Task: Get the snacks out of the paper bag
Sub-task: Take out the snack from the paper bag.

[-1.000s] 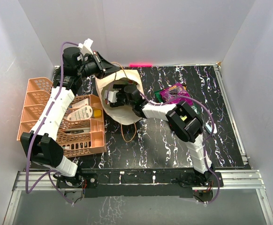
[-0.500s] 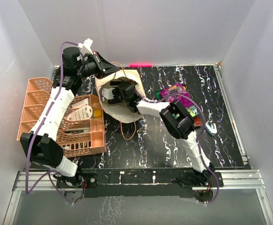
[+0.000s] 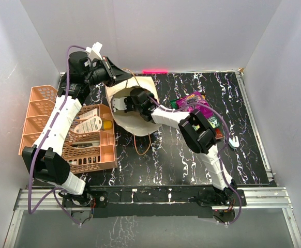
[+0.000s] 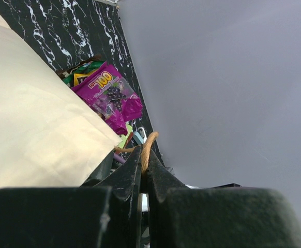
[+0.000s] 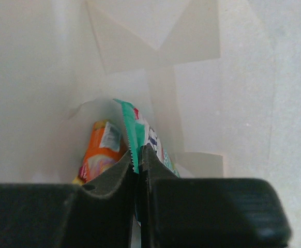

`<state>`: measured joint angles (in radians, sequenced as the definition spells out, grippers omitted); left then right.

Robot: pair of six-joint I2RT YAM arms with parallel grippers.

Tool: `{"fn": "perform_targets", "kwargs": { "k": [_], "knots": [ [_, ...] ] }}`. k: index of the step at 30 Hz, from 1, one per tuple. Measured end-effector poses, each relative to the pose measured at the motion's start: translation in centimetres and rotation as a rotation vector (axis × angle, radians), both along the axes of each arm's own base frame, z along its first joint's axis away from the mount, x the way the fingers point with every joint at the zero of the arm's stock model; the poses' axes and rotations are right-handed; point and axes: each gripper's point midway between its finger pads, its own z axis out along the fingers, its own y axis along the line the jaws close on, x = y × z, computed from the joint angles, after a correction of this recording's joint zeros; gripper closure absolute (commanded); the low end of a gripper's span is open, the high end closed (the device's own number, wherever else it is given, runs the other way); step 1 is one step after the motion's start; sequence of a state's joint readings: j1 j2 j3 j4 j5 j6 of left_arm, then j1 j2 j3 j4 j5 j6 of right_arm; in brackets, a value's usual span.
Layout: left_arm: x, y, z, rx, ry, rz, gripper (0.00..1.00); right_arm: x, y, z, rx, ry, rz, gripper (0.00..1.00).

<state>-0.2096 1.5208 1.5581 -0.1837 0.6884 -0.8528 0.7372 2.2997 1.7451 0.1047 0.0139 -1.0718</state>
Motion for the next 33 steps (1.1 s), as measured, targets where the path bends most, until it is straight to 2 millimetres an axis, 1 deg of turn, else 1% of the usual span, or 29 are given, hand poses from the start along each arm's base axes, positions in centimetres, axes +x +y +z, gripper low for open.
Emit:
{"fn": "perform_targets", "kwargs": {
  "k": [2,5,9,16,20,24,26,29,32,33],
  "knots": [
    [0.0,0.0,0.2,0.003,-0.005,0.000,1.00,-1.0,-0.5,-0.2,-0.006,0.019,0.013,0.93],
    [0.0,0.1,0.5,0.002,-0.012,0.004,1.00,-2.9,-1.5,0.2,-0.010,0.037,0.036,0.92],
    [0.1,0.1,0.8,0.001,-0.021,0.009,1.00,-5.6,-2.7,2.0,0.014,0.018,0.056,0.92],
    [0.3,0.1,0.7,0.003,-0.020,0.017,1.00,-9.1,-3.6,6.4,0.128,-0.012,0.053,0.92],
    [0.4,0.1,0.6,0.002,-0.014,0.018,1.00,-11.8,-3.5,9.8,0.190,-0.030,0.082,0.92],
    [0.7,0.1,0.2,0.006,-0.004,0.022,1.00,-15.2,-2.7,13.0,0.256,-0.032,0.131,0.92],
    [0.7,0.1,0.0,0.008,0.000,0.024,1.00,-17.6,-2.2,14.7,0.303,0.002,0.155,0.92],
    [1.0,0.1,0.1,0.009,-0.003,0.028,1.00,-20.9,-2.2,17.7,0.391,0.053,0.174,0.92],
    [1.2,0.1,0.0,0.010,-0.001,0.031,1.00,-24.5,-2.9,21.6,0.516,0.111,0.193,0.92],
    [1.3,0.1,-0.1,0.011,0.001,0.031,1.00,-25.8,-3.4,23.2,0.578,0.145,0.194,0.92]
  ]
}}
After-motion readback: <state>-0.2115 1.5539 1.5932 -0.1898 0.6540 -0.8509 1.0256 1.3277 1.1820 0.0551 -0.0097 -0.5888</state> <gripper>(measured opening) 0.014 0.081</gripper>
